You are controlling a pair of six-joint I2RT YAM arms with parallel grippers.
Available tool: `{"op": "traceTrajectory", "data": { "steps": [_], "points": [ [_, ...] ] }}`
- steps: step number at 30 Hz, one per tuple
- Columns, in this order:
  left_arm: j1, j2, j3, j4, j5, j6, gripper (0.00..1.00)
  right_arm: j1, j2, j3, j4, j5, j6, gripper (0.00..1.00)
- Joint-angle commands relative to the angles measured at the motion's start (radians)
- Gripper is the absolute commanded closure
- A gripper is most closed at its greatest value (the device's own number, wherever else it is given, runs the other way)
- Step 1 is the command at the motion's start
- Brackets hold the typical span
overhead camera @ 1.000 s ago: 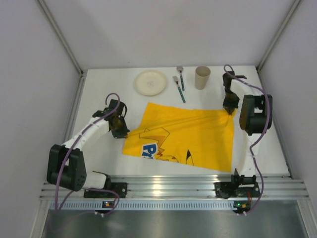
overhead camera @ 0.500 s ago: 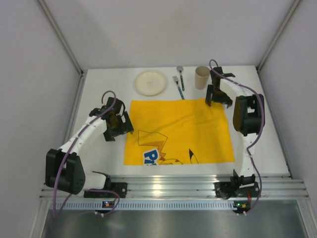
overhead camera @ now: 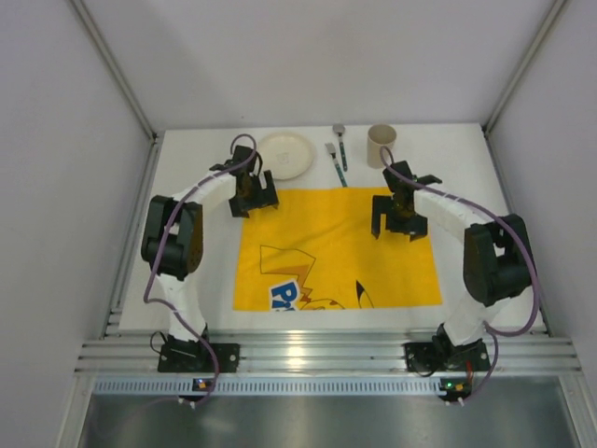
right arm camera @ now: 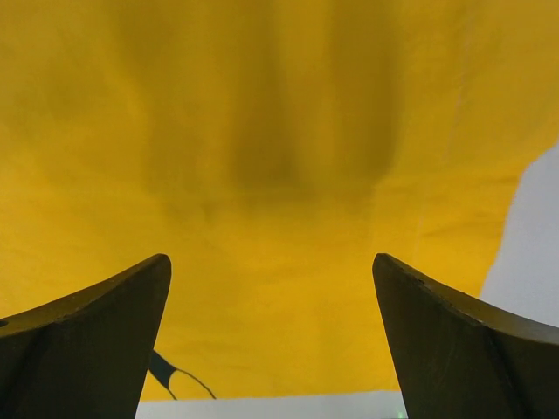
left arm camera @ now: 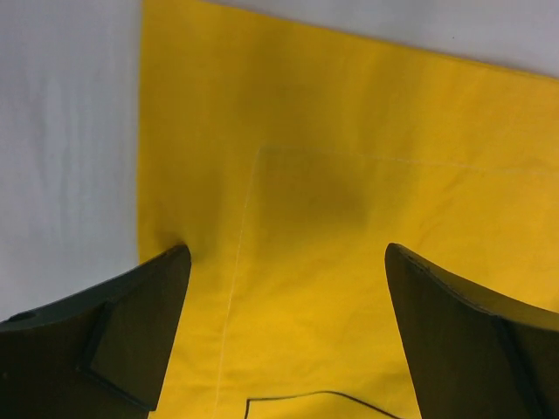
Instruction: Set the dinner table for one person
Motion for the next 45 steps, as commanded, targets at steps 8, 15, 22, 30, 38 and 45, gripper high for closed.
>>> {"op": "traceTrajectory", "data": {
  "steps": [8, 15, 22, 30, 38, 45],
  "points": [
    [-0.007, 0.074, -0.007, 0.081, -0.005, 0.034, 0.02, 0.015, -0.093, -0.319, 0.303, -0.322, 0.068, 0.05],
    [0.018, 0.007, -0.118, 0.072, -0.14, 0.056, 0.02, 0.014, -0.076, -0.376, 0.283, -0.264, 0.074, 0.07],
    [0.029, -0.006, -0.142, 0.073, -0.166, 0.063, 0.02, 0.015, -0.062, -0.365, 0.269, -0.28, 0.079, 0.07],
    [0.027, -0.162, -0.058, -0.031, -0.247, 0.045, 0.02, 0.063, -0.231, -0.123, 0.133, -0.196, 0.033, 0.06],
    [0.026, -0.473, -0.115, -0.049, -0.242, -0.018, 0.02, -0.084, 0.042, 0.594, -0.006, -0.098, 0.047, 0.01],
    [0.018, -0.601, -0.13, -0.149, -0.2, -0.038, 0.02, -0.167, 0.616, 1.408, -0.309, -0.001, 0.066, 0.08]
  ]
}}
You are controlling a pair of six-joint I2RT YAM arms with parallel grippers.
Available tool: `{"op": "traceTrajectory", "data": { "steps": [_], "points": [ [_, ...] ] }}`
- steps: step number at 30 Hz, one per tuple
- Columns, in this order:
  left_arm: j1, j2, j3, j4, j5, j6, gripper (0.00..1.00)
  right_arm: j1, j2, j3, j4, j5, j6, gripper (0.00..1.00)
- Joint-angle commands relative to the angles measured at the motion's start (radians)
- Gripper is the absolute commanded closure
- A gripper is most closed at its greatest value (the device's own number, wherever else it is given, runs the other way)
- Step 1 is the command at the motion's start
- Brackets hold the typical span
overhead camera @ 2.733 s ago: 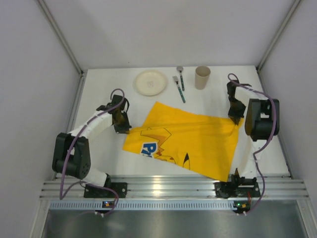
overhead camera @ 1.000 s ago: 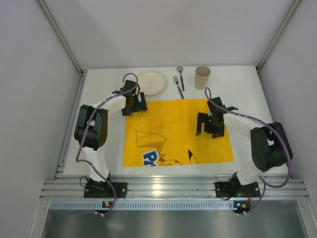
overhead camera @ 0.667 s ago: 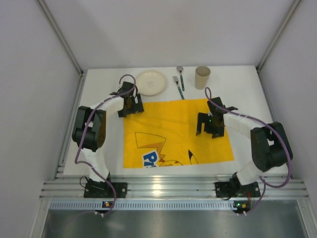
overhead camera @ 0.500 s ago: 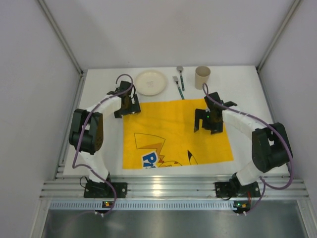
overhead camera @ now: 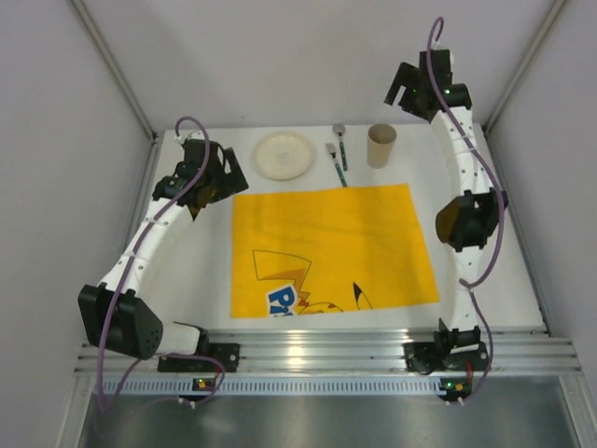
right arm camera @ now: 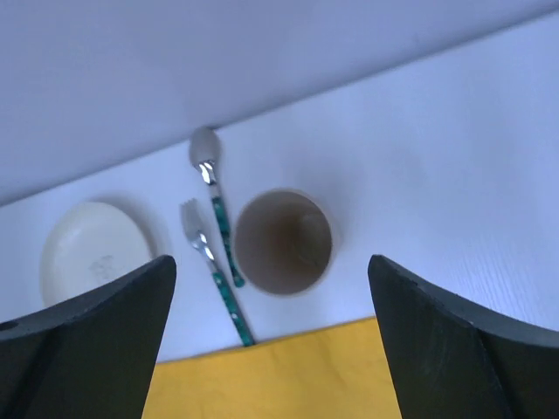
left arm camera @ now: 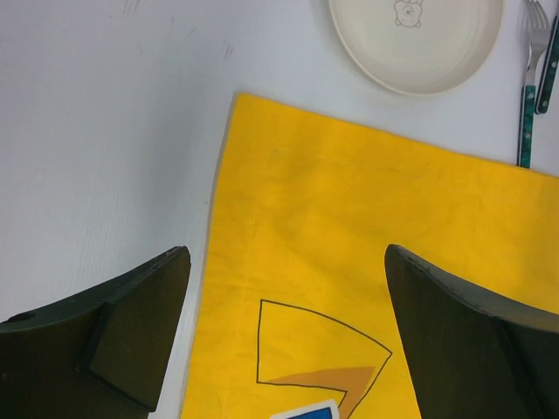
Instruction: Set the dinner table for one person
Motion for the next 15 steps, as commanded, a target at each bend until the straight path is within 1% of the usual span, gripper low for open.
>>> {"op": "traceTrajectory", "data": {
  "steps": [1, 3, 4, 5, 6, 8, 9, 11, 13, 14, 15],
  "points": [
    [-0.006, -0.051, -0.018, -0.086, 0.019, -0.021, 0.02, -0.036, 0.145, 0.067, -0.163, 0.051, 0.036, 0.09],
    [-0.006, -0.068, -0.011, -0.106, 0.018, -0.028, 0.02, -0.063, 0.099, -0.067, -0.074, 0.038, 0.073, 0.11],
    [-0.006, -0.072, -0.009, -0.109, 0.013, -0.038, 0.02, -0.069, 0.102, -0.129, -0.03, 0.019, 0.079, 0.12],
    [-0.006, -0.075, -0.012, -0.112, 0.01, -0.044, 0.02, -0.069, 0.116, -0.13, -0.026, 0.018, 0.075, 0.12],
    [-0.007, -0.077, -0.015, -0.111, 0.007, -0.049, 0.02, -0.069, 0.171, -0.115, -0.029, 0.002, 0.055, 0.12],
    [-0.007, -0.063, -0.009, -0.128, -0.005, -0.075, 0.02, -0.069, 0.234, -0.017, -0.081, -0.045, 0.039, 0.15],
    [-0.007, -0.052, 0.005, -0.157, -0.004, -0.087, 0.02, -0.067, 0.274, 0.008, -0.091, -0.054, 0.026, 0.21],
    [-0.015, -0.013, 0.046, -0.169, 0.0, -0.089, 0.02, -0.069, 0.279, -0.01, -0.065, -0.059, 0.022, 0.29],
    [-0.027, 0.024, 0.095, -0.174, -0.007, -0.075, 0.02, -0.072, 0.274, -0.027, -0.049, -0.059, 0.025, 0.56],
    [-0.03, 0.078, 0.118, -0.177, -0.011, -0.074, 0.02, -0.078, 0.276, -0.017, -0.054, -0.062, 0.03, 0.66],
    [-0.033, 0.11, 0.144, -0.178, -0.008, -0.074, 0.02, -0.081, 0.271, -0.007, -0.057, -0.064, 0.032, 0.79]
  ]
}}
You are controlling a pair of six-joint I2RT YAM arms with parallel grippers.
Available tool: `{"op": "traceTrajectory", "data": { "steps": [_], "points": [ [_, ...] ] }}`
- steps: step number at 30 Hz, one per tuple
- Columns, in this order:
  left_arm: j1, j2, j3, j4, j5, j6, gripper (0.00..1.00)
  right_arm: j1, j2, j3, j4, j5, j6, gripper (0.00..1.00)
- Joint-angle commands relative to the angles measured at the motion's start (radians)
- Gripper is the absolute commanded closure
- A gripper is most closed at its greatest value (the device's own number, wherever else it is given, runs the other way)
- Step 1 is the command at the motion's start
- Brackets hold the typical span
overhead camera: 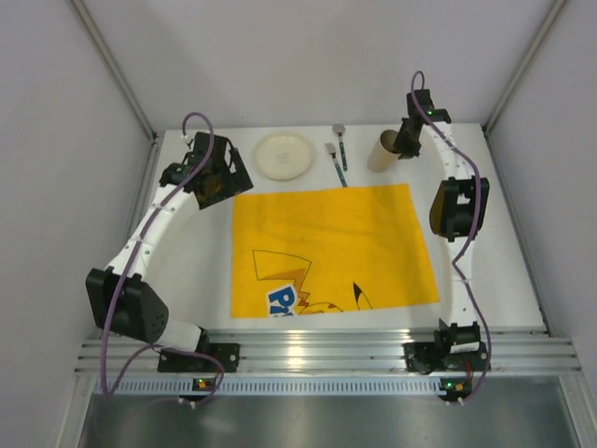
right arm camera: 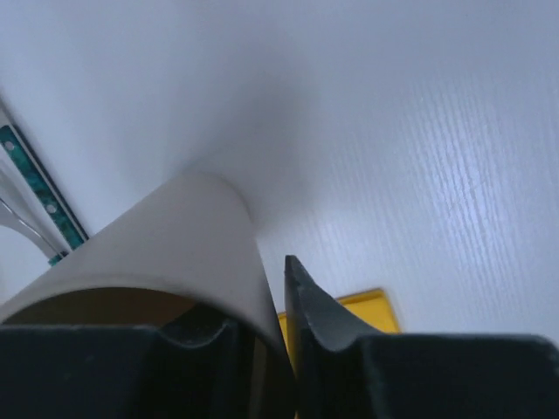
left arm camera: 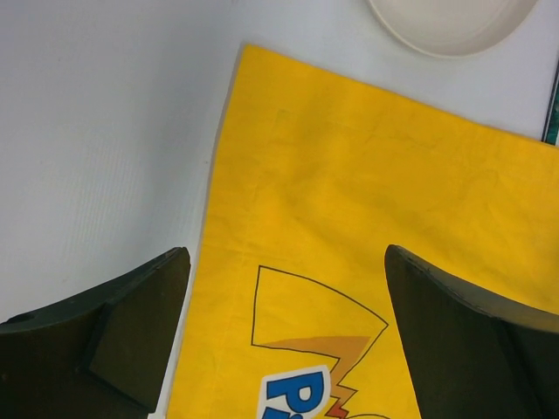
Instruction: Set the dinner table for one person
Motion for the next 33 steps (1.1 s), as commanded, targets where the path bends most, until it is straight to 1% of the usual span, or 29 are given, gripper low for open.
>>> {"op": "traceTrajectory", "data": {
  "steps": [1, 2, 3, 4, 5, 6, 7, 8, 9, 10, 11, 12, 13, 14, 15, 16, 17, 18, 20, 21, 22, 23, 24, 26, 27, 30, 33],
  "points": [
    [-0.019, 0.116, 0.157, -0.016, -0.01, -0.003, 0.02, -0.012, -0.045, 0.073, 0.011, -0.027, 0.013, 0.85],
    [-0.028, 0.203, 0.197, -0.016, -0.011, 0.005, 0.02, -0.023, -0.054, 0.076, 0.011, -0.032, 0.019, 0.9],
    [-0.049, 0.245, 0.243, -0.02, -0.036, 0.023, 0.02, -0.029, -0.078, 0.079, 0.011, -0.037, 0.035, 0.98],
    [-0.059, 0.3, 0.342, -0.032, -0.048, 0.031, 0.02, -0.035, -0.09, 0.085, 0.004, -0.044, 0.043, 1.0],
    [-0.06, 0.394, 0.439, -0.04, -0.075, 0.03, 0.02, -0.044, -0.121, 0.087, -0.008, -0.087, 0.052, 1.0],
    [-0.06, 0.447, 0.44, -0.04, -0.098, 0.02, 0.02, -0.047, -0.141, 0.087, -0.009, -0.087, 0.057, 1.0],
    [-0.059, 0.49, 0.523, -0.026, -0.114, 0.019, 0.02, -0.05, -0.162, 0.074, -0.027, -0.092, 0.06, 1.0],
    [-0.056, 0.531, 0.566, -0.013, -0.116, 0.02, 0.02, -0.05, -0.187, 0.059, -0.038, -0.098, 0.057, 1.0],
    [-0.043, 0.629, 0.609, -0.006, -0.09, 0.019, 0.02, -0.05, -0.248, 0.036, -0.047, -0.098, 0.059, 1.0],
    [-0.034, 0.679, 0.725, -0.008, -0.073, 0.014, 0.02, -0.052, -0.287, -0.045, -0.053, -0.101, 0.06, 1.0],
    [-0.027, 0.738, 0.793, -0.04, -0.059, 0.007, 0.02, -0.05, -0.323, -0.088, -0.052, -0.103, 0.06, 1.0],
    [-0.007, 0.835, 0.861, -0.054, -0.039, -0.009, 0.02, -0.05, -0.392, -0.17, -0.052, -0.095, 0.053, 1.0],
    [0.004, 0.883, 0.966, -0.065, -0.004, -0.018, 0.02, -0.05, -0.425, -0.209, -0.058, -0.092, 0.048, 1.0],
    [0.016, 0.915, 0.995, -0.057, 0.019, -0.026, 0.02, -0.05, -0.455, -0.24, -0.064, -0.089, 0.039, 1.0],
    [0.045, 0.935, 1.008, -0.04, 0.035, -0.054, 0.02, -0.05, -0.501, -0.28, -0.079, -0.075, 0.022, 1.0],
    [0.059, 0.96, 0.987, -0.02, 0.062, -0.071, 0.02, -0.046, -0.52, -0.292, -0.123, -0.068, 0.01, 1.0],
    [0.075, 0.963, 0.963, 0.007, 0.084, -0.085, 0.02, -0.034, -0.534, -0.301, -0.152, -0.055, -0.022, 1.0],
    [0.104, 0.966, 0.906, 0.073, 0.105, -0.107, 0.02, -0.024, -0.563, -0.333, -0.207, -0.007, -0.036, 1.0],
    [0.127, 0.984, 0.872, 0.131, 0.168, -0.115, 0.02, 0.003, -0.609, -0.419, -0.216, 0.02, -0.047, 1.0],
    [0.138, 0.997, 0.868, 0.17, 0.186, -0.104, 0.02, 0.009, -0.667, -0.543, -0.181, 0.043, -0.043, 1.0],
    [0.139, 1.009, 0.872, 0.191, 0.196, -0.095, 0.03, 0.016, -0.698, -0.605, -0.158, 0.048, -0.037, 1.0],
    [0.139, 1.045, 0.883, 0.207, 0.263, -0.079, 0.03, 0.017, -0.721, -0.657, -0.141, 0.049, -0.023, 1.0],
    [0.138, 1.064, 0.922, 0.21, 0.279, -0.052, 0.04, 0.019, -0.748, -0.727, -0.133, 0.058, -0.017, 1.0],
    [0.132, 1.096, 0.941, 0.211, 0.302, -0.033, 0.04, 0.029, -0.759, -0.775, -0.125, 0.066, -0.015, 1.0],
    [0.13, 1.099, 0.927, 0.222, 0.305, -0.023, 0.04, 0.034, -0.762, -0.813, -0.105, 0.069, -0.018, 1.0],
    [0.132, 1.098, 0.883, 0.271, 0.323, -0.018, 0.04, 0.08, -0.758, -0.887, 0.006, 0.081, -0.032, 1.0],
    [0.13, 1.115, 0.884, 0.281, 0.34, -0.006, 0.06, 0.135, -0.709, -0.871, 0.091, 0.136, -0.041, 1.0]
  ]
}}
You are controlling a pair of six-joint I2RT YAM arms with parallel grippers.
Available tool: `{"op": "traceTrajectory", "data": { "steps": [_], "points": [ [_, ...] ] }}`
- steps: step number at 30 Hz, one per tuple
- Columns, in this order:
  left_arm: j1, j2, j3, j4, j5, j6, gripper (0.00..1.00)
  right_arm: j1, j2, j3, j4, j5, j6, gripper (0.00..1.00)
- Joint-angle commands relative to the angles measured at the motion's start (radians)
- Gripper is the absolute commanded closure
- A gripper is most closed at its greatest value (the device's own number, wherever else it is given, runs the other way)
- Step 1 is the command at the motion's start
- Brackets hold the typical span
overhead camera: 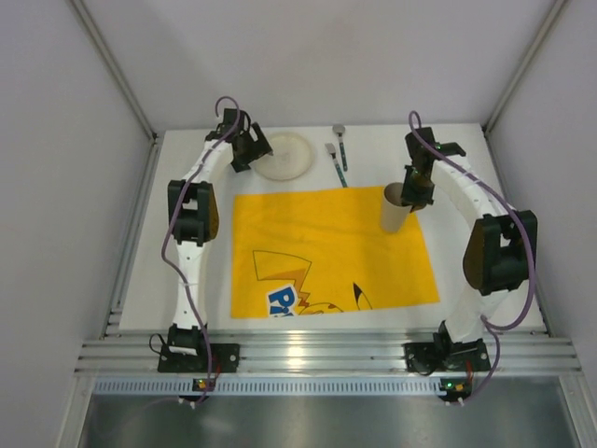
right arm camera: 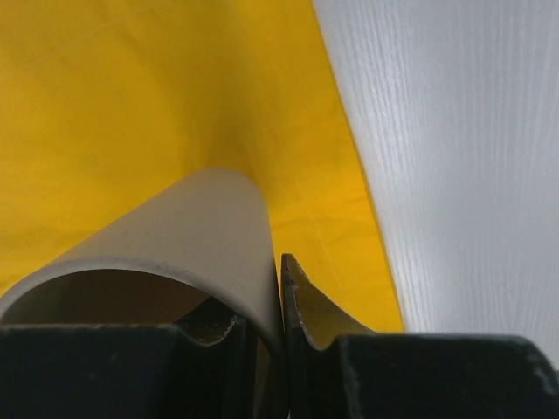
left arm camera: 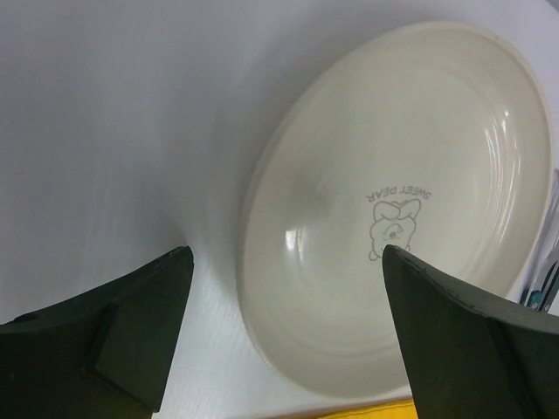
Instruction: Set the dinner table for one person
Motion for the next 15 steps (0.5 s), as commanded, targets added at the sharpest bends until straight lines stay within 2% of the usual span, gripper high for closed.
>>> {"op": "traceTrajectory", "data": {
  "steps": [1, 8, 12, 13, 15],
  "points": [
    [-0.007, 0.015, -0.002, 0.062, 0.057, 0.03, 0.06, 0.076, 0.027, 0.044, 0.19, 0.076, -0.017, 1.0],
    [0.001, 0.028, 0.001, 0.05, 0.069, 0.053, 0.11, 0.104, 0.127, 0.16, 0.246, 0.18, -0.017, 1.0],
    [0.016, 0.035, 0.006, 0.064, 0.099, 0.051, 0.26, 0.115, 0.174, 0.111, 0.295, 0.224, -0.025, 1.0],
    [0.018, 0.036, 0.007, 0.067, 0.109, 0.054, 0.33, 0.117, 0.176, 0.092, 0.313, 0.224, -0.029, 1.0],
    [0.019, 0.036, 0.003, 0.067, 0.118, 0.059, 0.34, 0.121, 0.177, 0.036, 0.371, 0.217, -0.04, 0.99]
  ]
}}
